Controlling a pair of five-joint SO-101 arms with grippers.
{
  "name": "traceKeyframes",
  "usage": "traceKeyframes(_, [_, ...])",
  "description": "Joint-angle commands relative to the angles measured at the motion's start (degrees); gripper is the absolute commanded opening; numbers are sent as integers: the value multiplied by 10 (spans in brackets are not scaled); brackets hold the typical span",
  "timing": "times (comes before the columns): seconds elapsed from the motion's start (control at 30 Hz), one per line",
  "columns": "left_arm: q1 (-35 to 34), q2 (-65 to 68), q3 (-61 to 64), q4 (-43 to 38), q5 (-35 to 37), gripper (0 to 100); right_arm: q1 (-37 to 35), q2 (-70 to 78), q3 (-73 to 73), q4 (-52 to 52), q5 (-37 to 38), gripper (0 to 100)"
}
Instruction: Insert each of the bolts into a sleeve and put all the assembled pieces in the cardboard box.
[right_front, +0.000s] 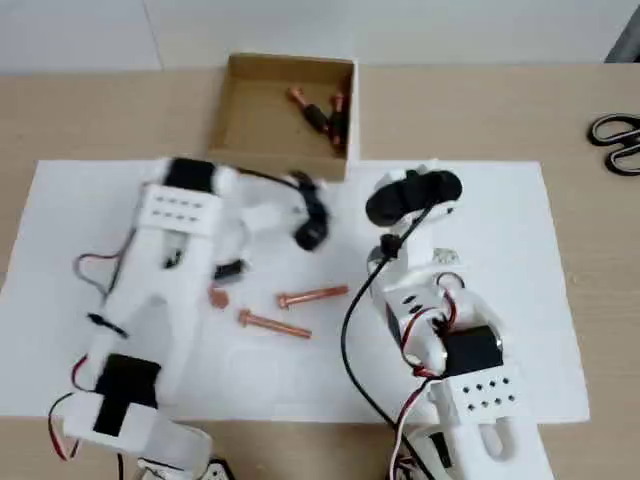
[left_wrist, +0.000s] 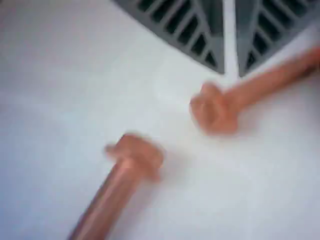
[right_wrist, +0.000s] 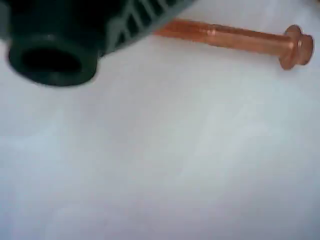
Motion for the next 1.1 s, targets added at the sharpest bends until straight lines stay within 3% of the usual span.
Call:
traceKeyframes(0.0, [40, -1, -3, 10, -8, 6, 5, -15, -4, -7, -2, 5])
traceKeyframes(0.2, [-16, -2, -4, 11, -9, 6, 54, -15, -4, -7, -2, 5])
traceKeyframes(0.37, [-82, -5, -1, 11, -113, 6, 58, -15, -4, -7, -2, 5])
traceKeyframes(0.77, [-152, -1, -1, 11, -353, 6, 59, -15, -4, -7, -2, 5])
traceKeyframes(1.07, [-153, -1, 49, 11, -407, 32, 60, -15, -4, -7, -2, 5])
